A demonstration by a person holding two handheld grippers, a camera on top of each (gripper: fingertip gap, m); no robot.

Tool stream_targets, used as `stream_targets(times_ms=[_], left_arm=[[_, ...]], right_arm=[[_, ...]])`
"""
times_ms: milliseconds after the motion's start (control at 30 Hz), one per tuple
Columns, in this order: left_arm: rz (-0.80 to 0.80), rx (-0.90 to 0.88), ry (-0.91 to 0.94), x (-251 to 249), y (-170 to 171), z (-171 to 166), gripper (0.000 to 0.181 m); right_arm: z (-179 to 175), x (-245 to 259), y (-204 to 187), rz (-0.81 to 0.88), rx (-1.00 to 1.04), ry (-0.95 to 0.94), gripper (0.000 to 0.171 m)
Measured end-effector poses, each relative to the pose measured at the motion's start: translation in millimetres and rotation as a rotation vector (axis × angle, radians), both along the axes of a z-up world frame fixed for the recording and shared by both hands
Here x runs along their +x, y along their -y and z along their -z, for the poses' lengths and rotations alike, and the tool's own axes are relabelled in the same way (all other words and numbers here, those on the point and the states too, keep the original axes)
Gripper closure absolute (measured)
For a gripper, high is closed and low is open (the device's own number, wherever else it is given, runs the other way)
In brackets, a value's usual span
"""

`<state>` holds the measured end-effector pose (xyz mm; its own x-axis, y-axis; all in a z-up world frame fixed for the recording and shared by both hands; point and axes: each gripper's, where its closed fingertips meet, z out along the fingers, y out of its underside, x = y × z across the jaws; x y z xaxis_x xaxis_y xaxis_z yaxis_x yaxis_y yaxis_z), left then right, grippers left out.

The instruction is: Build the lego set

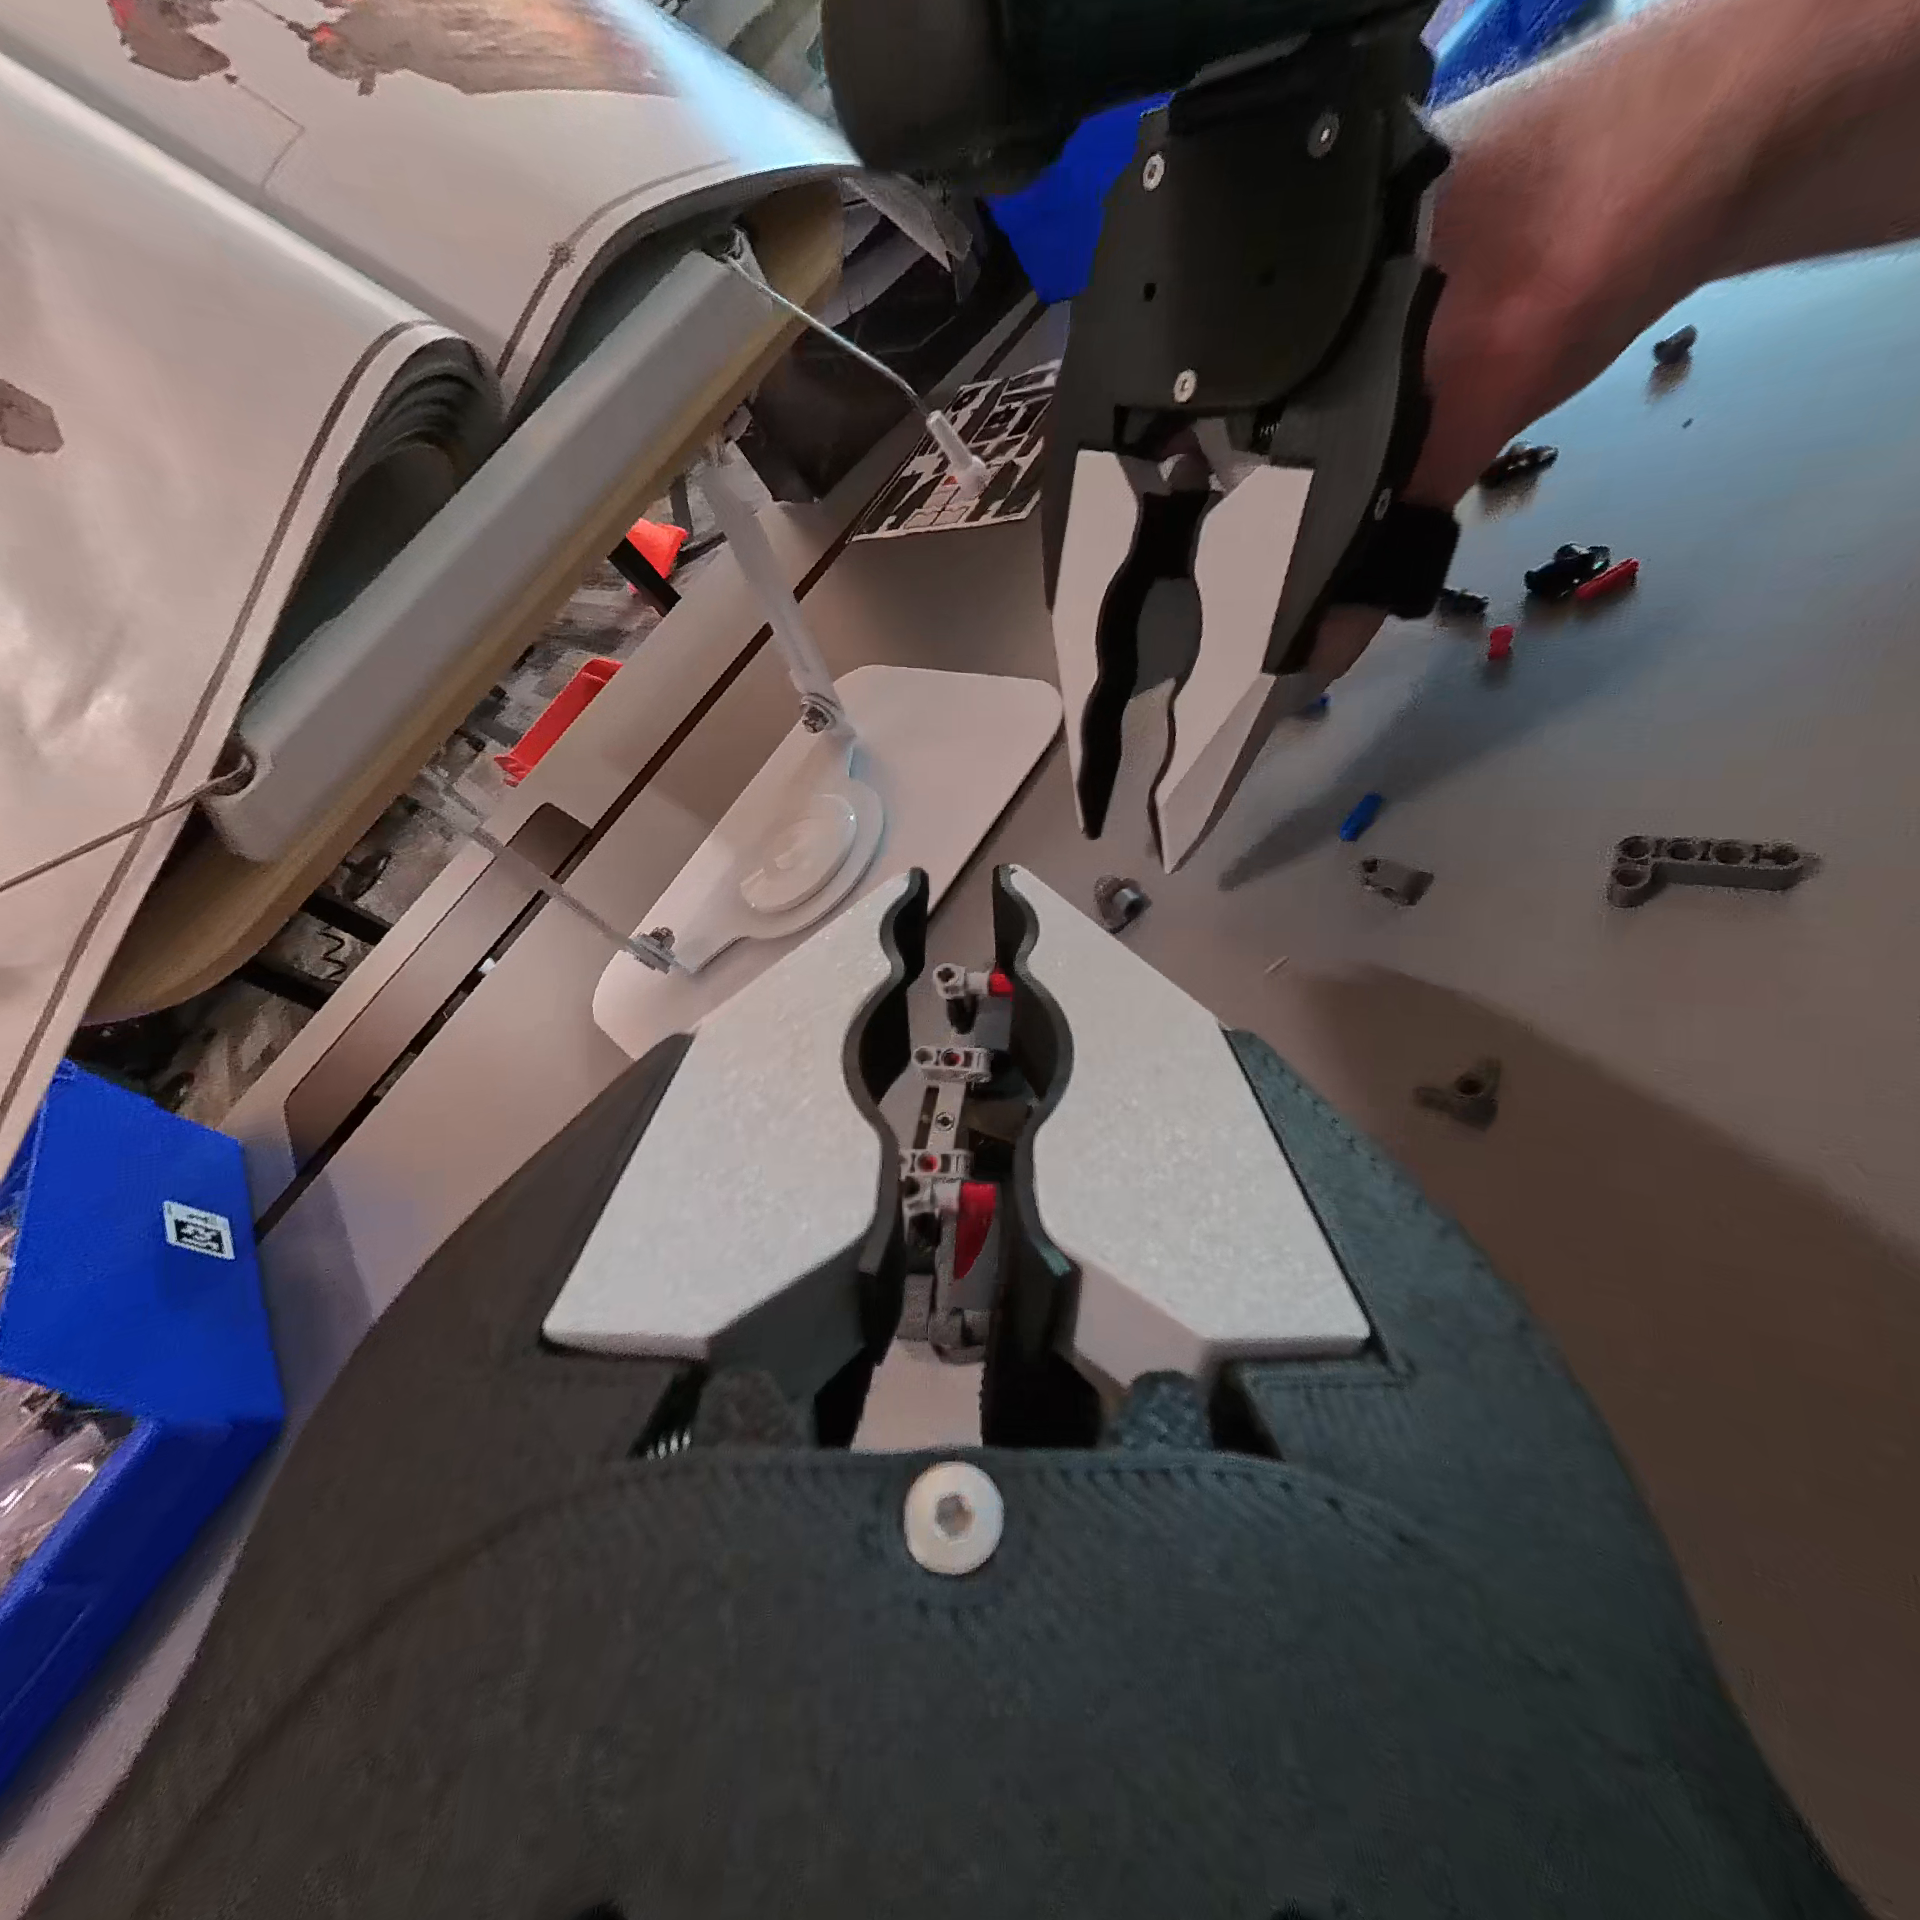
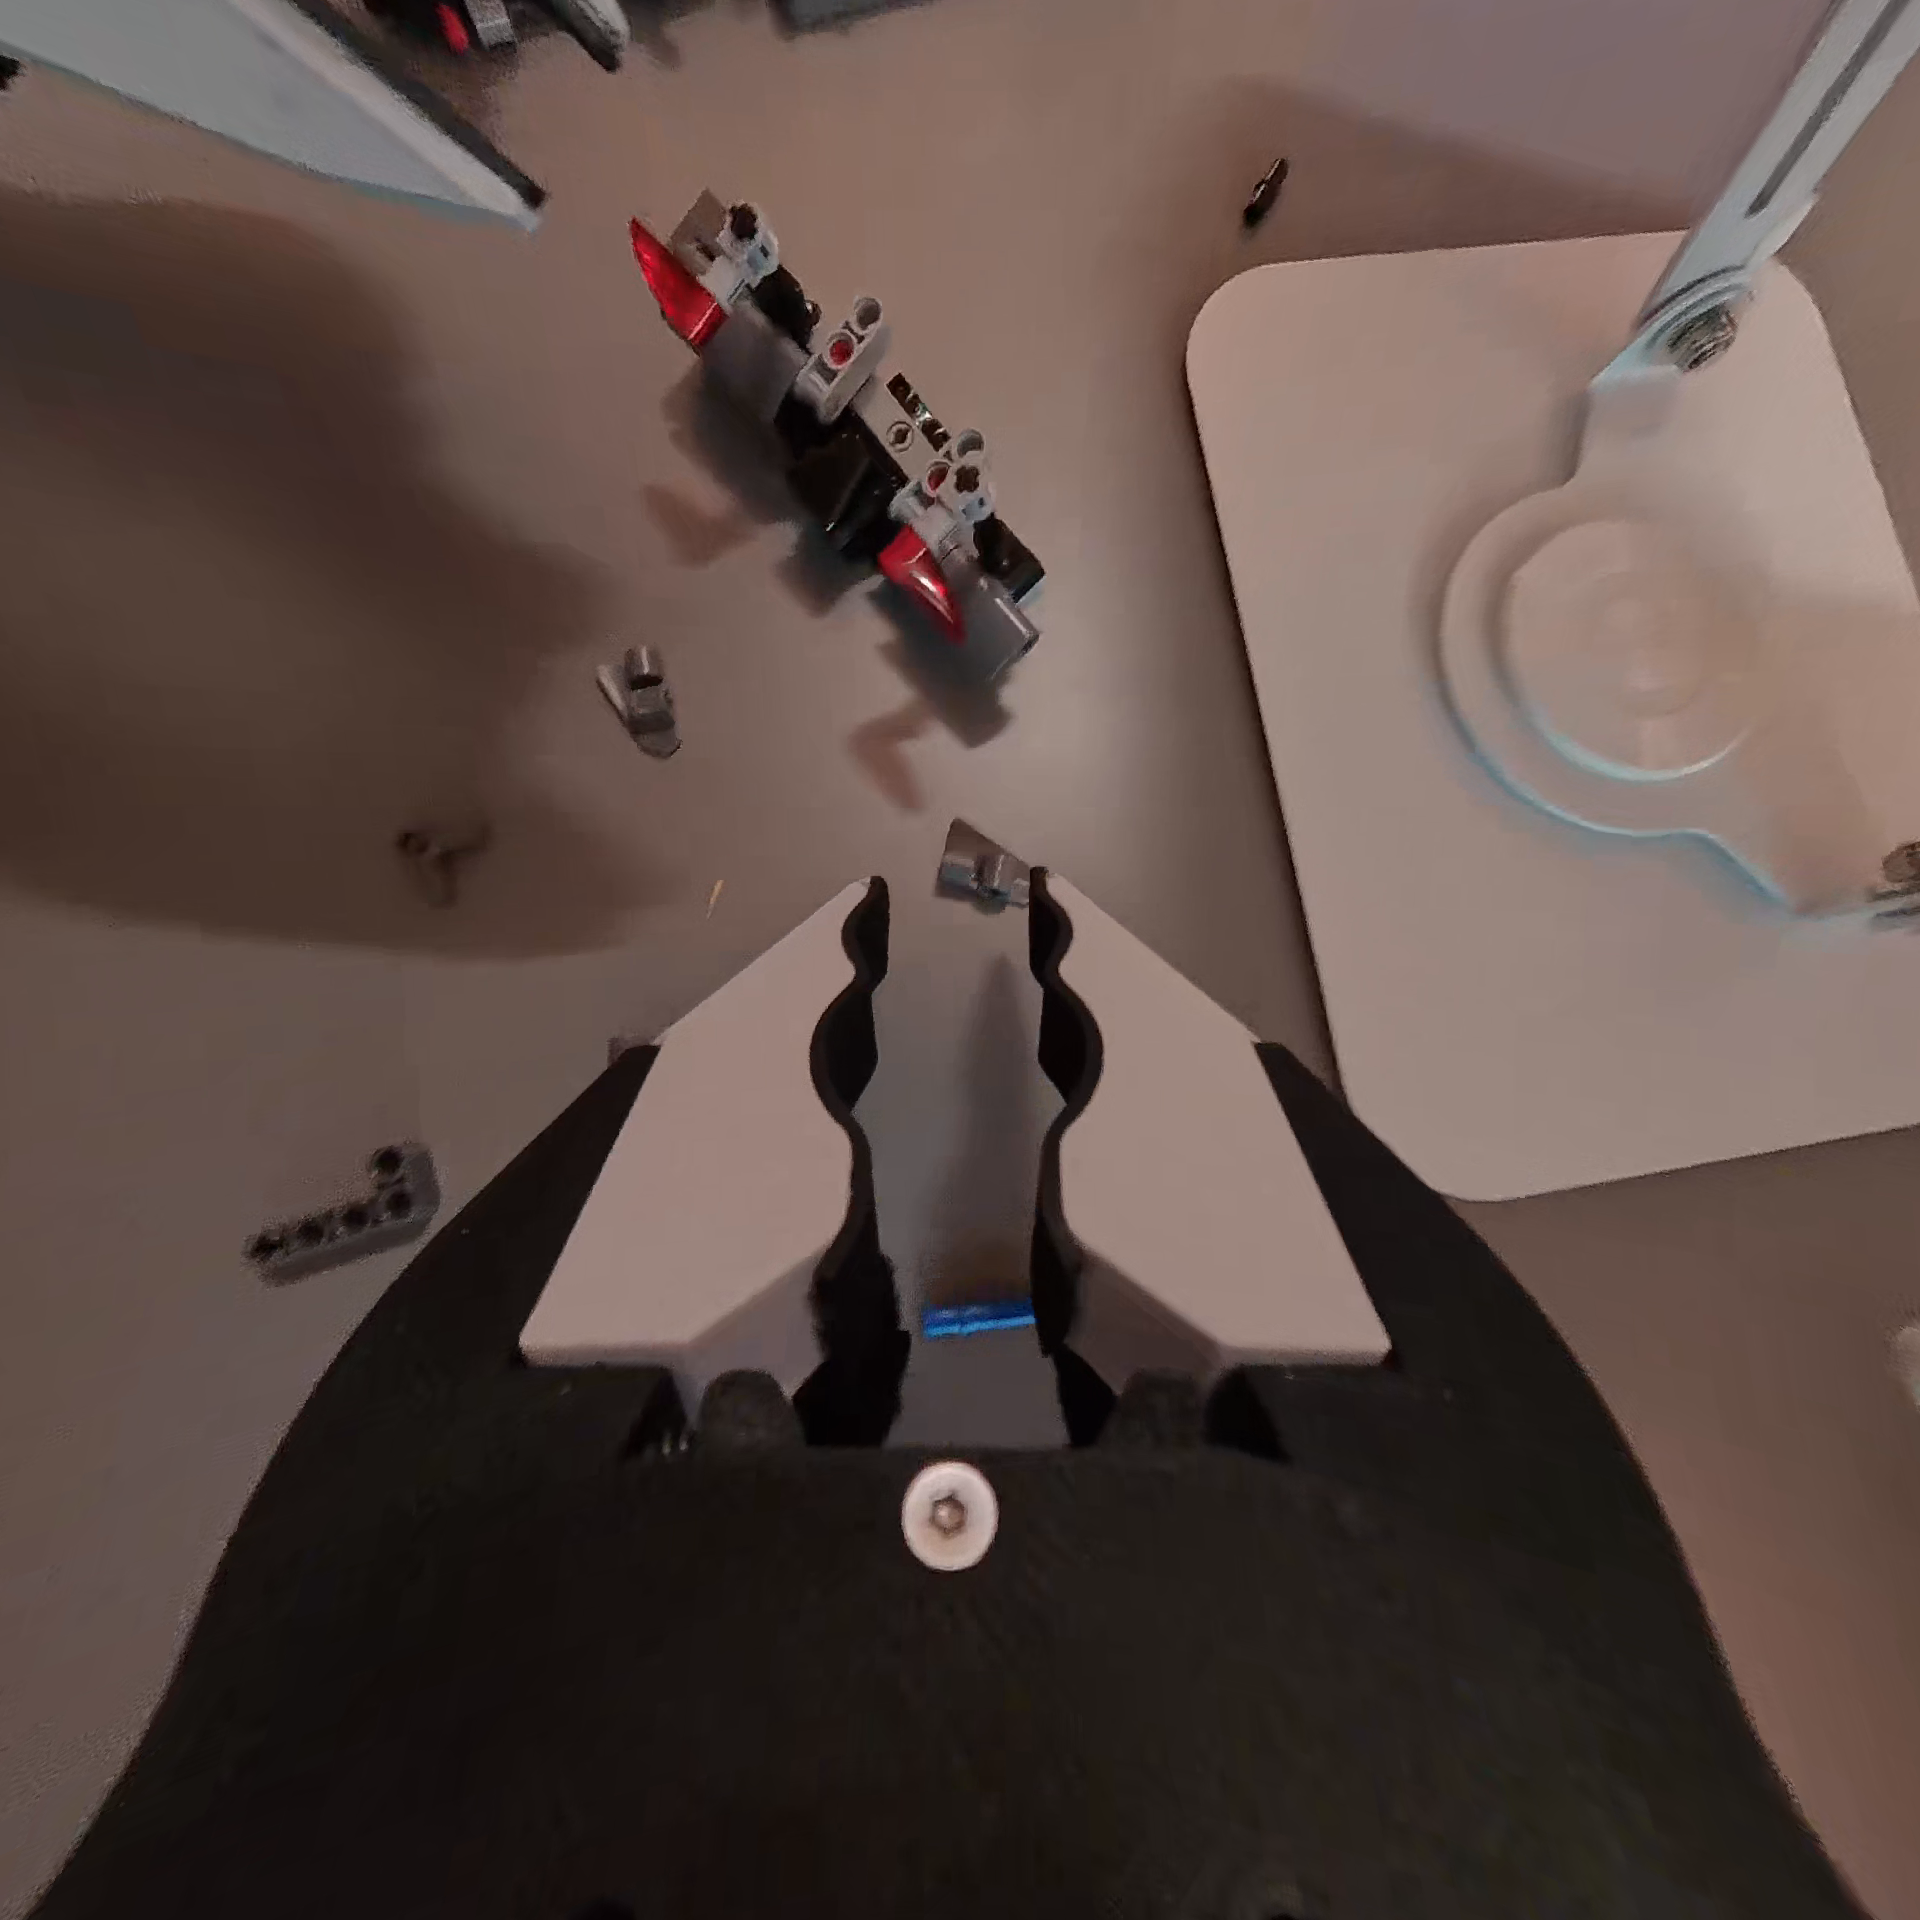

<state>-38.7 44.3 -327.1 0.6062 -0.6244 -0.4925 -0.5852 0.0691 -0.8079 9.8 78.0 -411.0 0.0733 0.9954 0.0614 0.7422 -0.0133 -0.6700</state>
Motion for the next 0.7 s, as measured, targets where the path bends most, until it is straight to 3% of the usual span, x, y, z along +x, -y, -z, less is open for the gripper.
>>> stream_targets(times_ms=[167,267,500,700], left_arm=[[0.001,-0.002,-0.003,-4,2,1,0.171],[0.004,-0.004,0.001,-5,2,2,0.171],[0.035,-0.021,0.007,2,5,4,0.171],[0.015,-0.069,0.029,10,4,7,0.171]], right_arm=[[13,-10,-3,0.033,-0.061,0.045,0.141],[19,-10,-7,0.055,-0.048,0.068,0.154],[18,-10,3,0.002,-0.018,0.041,0.158],[-15,-8,15,-0.039,0.105,-0.103,0.158]])
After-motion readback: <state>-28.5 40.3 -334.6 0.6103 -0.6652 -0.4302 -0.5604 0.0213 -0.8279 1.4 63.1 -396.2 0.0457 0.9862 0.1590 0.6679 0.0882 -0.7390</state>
